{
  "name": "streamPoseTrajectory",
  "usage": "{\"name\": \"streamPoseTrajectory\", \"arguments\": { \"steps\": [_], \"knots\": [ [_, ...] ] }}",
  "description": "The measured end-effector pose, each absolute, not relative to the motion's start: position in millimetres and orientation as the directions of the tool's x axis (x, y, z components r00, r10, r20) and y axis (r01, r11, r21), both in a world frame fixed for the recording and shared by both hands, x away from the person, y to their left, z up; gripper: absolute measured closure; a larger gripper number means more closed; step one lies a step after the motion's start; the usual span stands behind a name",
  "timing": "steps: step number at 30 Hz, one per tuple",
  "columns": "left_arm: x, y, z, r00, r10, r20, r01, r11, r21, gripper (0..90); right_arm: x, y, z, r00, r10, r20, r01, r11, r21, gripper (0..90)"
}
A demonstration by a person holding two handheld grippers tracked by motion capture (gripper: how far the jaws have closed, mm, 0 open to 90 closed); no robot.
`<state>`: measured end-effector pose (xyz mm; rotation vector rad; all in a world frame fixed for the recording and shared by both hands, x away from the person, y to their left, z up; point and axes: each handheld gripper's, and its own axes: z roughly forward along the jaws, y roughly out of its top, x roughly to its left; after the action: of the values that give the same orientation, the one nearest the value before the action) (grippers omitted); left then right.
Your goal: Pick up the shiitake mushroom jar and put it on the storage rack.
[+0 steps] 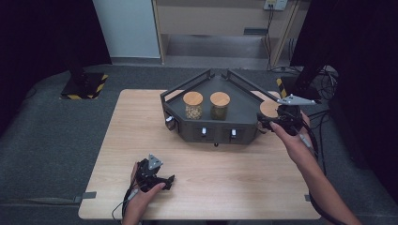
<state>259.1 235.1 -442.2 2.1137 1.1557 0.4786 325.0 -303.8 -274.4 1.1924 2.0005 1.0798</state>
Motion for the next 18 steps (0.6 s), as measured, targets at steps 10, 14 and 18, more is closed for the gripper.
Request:
{"name": "streamPoseTrajectory", "arguments": {
  "steps": [10, 14, 18],
  "knots": [
    [259, 235, -442, 0.54, 0.842, 0.0, 0.595, -0.382, 0.707, 0.0, 336, -297, -272, -0.446, 0.893, -0.058, 0.437, 0.273, 0.857, 25.8],
    [259, 235, -442, 0.54, 0.842, 0.0, 0.595, -0.381, 0.708, 0.0, 340, -295, -271, -0.446, 0.893, -0.06, 0.435, 0.275, 0.858, 25.8],
    [259, 235, -442, 0.54, 0.842, 0.0, 0.595, -0.381, 0.707, 0.0, 345, -292, -270, -0.447, 0.893, -0.063, 0.432, 0.277, 0.858, 25.8]
  ]
}}
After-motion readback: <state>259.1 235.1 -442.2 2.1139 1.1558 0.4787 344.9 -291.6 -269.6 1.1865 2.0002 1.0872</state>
